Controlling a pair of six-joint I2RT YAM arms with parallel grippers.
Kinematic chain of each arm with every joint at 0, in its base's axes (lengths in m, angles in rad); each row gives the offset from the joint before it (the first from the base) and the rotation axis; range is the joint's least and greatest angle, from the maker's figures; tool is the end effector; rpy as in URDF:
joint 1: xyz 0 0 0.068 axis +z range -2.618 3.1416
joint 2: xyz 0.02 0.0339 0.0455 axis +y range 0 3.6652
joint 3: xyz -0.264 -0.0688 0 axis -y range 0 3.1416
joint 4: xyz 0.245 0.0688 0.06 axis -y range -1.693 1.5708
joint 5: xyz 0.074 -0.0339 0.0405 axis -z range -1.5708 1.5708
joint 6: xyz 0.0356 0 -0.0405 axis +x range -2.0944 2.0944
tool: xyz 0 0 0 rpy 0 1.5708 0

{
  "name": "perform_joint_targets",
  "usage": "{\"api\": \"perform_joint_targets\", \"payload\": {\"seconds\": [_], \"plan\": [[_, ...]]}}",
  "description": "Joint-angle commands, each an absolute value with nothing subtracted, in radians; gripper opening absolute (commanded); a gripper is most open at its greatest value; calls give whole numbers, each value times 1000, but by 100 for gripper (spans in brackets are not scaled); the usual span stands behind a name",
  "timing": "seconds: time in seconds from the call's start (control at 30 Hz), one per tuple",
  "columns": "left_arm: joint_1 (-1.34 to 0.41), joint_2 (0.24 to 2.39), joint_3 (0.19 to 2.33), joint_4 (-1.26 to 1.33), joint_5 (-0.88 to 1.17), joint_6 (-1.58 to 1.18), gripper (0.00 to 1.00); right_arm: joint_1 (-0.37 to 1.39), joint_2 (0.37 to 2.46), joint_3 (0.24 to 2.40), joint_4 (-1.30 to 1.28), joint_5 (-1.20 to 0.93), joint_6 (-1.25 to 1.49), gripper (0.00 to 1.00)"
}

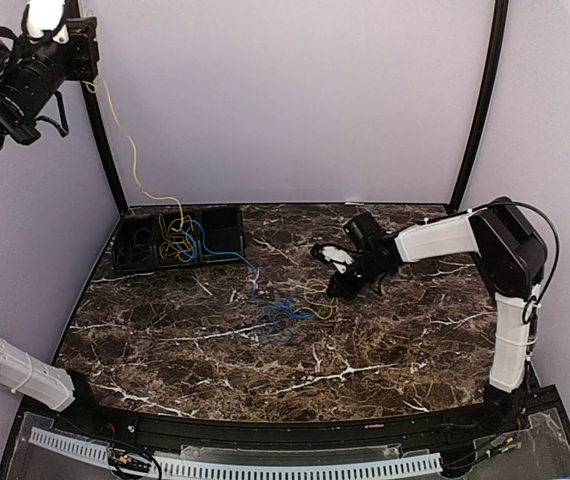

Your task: Untangle the cables

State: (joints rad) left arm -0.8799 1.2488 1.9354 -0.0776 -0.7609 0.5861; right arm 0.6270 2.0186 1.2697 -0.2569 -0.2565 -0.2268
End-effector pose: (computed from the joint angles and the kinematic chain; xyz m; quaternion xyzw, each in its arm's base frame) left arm 0.1271 -0.1152 0.6227 0.0427 0.5395 0.0494 0.8395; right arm 0.3289 0.2494 0.1370 -0.4268 0.8522 0.1753 0.2465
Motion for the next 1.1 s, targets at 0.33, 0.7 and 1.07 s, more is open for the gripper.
{"api": "perform_joint_targets", "payload": {"seconds": [0.33, 0.7, 1.07], "plan": [[-884, 1054, 1244, -128, -490, -17, 0, 620, 1723, 1166, -347, -502, -497, 38], [-883, 953, 939, -57, -445, -229, 0, 801, 1969, 1348, -368, -461, -490, 52], [-882, 959, 1132, -200, -584, -65, 0, 797, 2057, 1396, -335, -252, -368, 0]]}}
